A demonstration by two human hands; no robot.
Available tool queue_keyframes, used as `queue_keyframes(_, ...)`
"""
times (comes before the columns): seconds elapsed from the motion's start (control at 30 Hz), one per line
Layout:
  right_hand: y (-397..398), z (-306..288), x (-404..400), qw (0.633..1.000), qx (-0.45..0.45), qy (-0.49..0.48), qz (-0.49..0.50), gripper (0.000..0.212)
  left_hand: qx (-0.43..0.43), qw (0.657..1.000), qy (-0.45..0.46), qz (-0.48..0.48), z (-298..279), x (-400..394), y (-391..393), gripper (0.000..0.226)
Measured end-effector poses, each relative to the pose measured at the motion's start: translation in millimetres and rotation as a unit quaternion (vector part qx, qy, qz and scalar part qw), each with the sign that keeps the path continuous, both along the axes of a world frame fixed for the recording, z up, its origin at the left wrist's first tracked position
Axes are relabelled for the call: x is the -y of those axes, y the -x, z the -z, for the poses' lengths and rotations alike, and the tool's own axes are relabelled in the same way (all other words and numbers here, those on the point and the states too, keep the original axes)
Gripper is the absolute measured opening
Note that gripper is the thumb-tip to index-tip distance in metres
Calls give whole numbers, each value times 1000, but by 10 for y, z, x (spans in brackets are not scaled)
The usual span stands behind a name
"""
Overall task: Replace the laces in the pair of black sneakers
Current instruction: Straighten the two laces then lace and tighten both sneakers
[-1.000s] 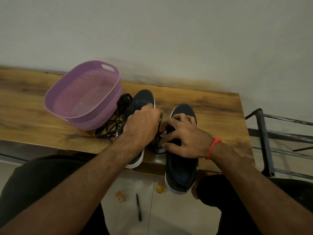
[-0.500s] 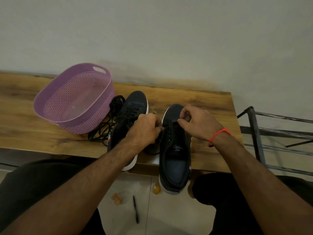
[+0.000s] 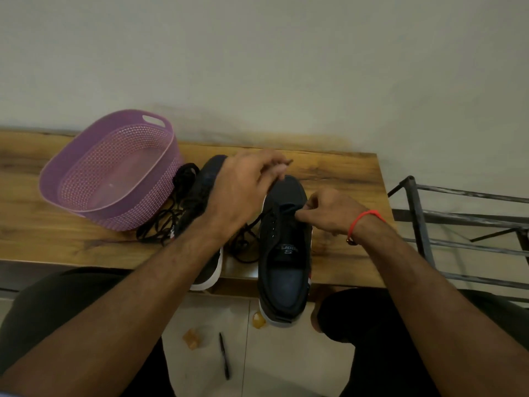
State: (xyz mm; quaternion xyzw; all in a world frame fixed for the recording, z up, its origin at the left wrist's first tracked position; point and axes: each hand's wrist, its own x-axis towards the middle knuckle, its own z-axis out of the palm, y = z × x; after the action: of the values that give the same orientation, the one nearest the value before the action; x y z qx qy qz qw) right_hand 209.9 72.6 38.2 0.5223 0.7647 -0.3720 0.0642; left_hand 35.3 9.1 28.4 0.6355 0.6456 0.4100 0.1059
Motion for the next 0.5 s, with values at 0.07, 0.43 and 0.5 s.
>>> queue_keyframes(0.07,-44,4,-29,1000,-7,20,19,25,-34,996,75,40,185,30,-99,17)
queue_keyframes(0.43,-166,43,-104,989,-64,104,85,10,-160,960,228,34,365,103,-283,19)
queue_keyframes(0.5,-162,46,-106,989,-64,106,84,10,-171,955,238,33,354,97,-305,19)
